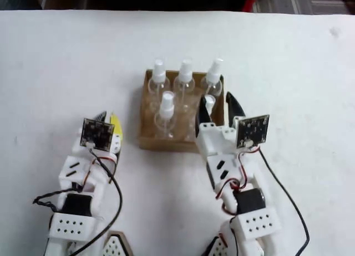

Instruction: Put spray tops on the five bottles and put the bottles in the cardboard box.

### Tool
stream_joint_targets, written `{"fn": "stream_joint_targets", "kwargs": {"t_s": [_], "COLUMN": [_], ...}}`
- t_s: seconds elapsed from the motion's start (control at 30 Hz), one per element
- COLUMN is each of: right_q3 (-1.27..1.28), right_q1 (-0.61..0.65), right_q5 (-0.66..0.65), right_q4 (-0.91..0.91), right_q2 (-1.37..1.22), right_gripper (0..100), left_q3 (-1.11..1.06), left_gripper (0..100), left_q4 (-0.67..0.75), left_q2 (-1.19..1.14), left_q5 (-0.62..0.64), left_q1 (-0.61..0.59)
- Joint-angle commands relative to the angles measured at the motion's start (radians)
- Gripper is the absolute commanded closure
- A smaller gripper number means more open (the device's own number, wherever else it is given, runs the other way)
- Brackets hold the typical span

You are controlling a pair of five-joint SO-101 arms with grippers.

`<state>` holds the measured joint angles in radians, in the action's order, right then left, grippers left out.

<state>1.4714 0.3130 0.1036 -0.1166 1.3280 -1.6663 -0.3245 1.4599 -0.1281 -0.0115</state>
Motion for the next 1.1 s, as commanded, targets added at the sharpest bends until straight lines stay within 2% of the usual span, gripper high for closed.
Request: {"fn": "stream_joint_targets", "kwargs": {"t_s": [0.0,0.5,0.9,0.97,1.07], "right_q3": [-0.011,-0.037,-0.173,-0.173,-0.173], "right_q1": [0.044,-0.004,-0.001,-0.001,-0.002], "right_q5": [-0.011,-0.008,-0.002,-0.002,-0.005], "right_q4": [-0.099,-0.102,-0.102,-0.102,-0.102], "right_q2": [0.087,0.079,-0.203,-0.202,-0.202], "right_gripper": [80.0,79.6,80.2,82.4,93.1], "left_q3": [0.018,0.018,0.018,0.018,0.018], "left_gripper": [94,94,94,94,94], "left_q4": [0.021,0.018,0.018,0.020,0.020], "left_q2": [0.012,0.012,0.012,0.012,0.012], "left_q5": [-0.011,-0.011,-0.011,-0.011,-0.011], "left_q1": [0.010,0.010,0.010,0.010,0.010]}}
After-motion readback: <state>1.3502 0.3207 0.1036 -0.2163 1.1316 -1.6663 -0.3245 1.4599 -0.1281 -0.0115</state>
